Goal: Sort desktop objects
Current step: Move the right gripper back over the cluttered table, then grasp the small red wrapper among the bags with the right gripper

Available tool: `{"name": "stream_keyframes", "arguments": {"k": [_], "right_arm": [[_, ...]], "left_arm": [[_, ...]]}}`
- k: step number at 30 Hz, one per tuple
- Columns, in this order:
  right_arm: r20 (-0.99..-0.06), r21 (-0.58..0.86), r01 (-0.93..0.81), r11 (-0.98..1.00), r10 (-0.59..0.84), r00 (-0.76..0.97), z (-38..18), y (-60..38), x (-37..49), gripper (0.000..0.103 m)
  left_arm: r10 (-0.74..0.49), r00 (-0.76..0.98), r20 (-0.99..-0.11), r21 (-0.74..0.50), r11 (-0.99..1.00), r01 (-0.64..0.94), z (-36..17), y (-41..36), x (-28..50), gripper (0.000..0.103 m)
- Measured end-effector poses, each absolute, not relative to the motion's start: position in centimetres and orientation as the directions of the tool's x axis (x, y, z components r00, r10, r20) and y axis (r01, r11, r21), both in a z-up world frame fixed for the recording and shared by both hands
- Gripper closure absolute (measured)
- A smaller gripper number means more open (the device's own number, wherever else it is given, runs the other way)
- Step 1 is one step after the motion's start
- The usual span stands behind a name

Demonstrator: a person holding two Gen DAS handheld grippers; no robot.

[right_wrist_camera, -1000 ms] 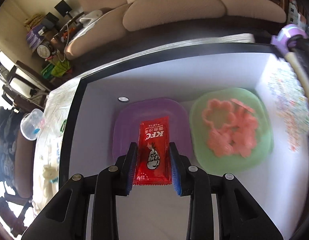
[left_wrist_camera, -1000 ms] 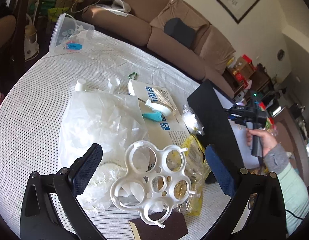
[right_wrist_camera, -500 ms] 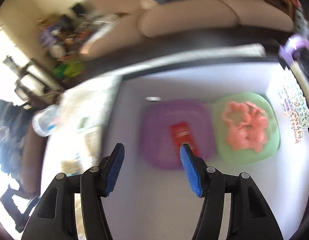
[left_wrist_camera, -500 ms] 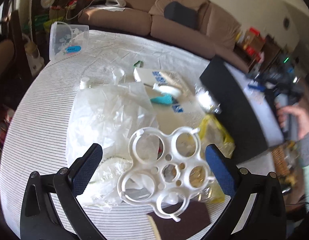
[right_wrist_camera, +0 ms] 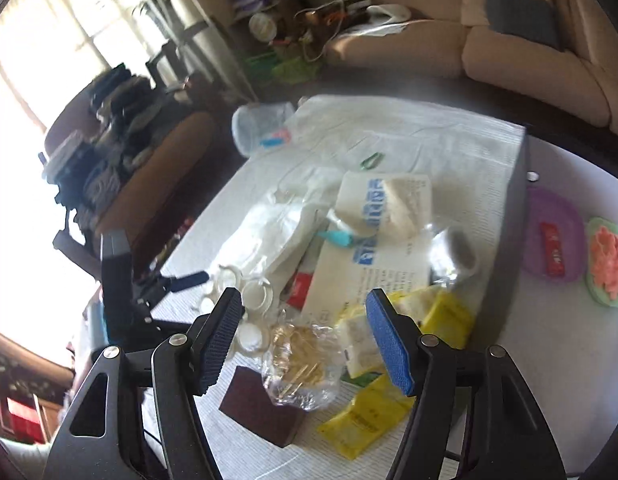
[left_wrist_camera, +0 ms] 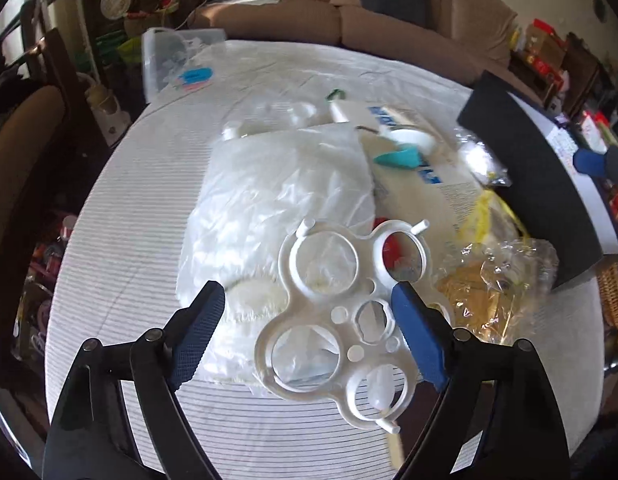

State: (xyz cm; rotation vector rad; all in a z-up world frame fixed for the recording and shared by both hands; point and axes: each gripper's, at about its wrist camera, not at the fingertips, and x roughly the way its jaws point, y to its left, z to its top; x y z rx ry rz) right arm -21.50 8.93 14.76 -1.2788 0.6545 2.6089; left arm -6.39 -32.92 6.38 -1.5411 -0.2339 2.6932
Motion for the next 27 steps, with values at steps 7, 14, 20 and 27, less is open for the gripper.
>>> {"name": "stream_keyframes", "arguments": {"k": [7, 14, 20, 27], "right_arm": [[-0.832, 0.295, -0.295, -0.909, -0.092, -0.548, 10.7, 6.8, -26.7, 0.062], [-0.903, 0.187, -0.186, -0.965, -0.094, -0.420, 6.0, 4.8, -32.8, 0.076], [-0.960, 0.047, -0.094, -0.994, -0.019, -0.280, 2.3, 2.7, -34.8, 0.079], [-0.970, 0.091, -0.149, -0.985, -0.054, -0.237, 1.3, 3.0, -33.3, 0.077]], "left_arm": [[0.134, -0.466, -0.874, -0.207, -0.972, 0.108, 5.0, -36.2, -5.9, 0.018], [0.136, -0.460, -0.877, -0.210, -0.971, 0.113, 5.0, -37.2, -5.7, 0.017], [0.154, -0.453, -0.878, -0.225, -0.968, 0.108, 5.1, -37.6, -5.5, 0.018], [0.181, -0.453, -0.873, -0.256, -0.960, 0.111, 5.1, -38.1, -5.3, 0.019]]}}
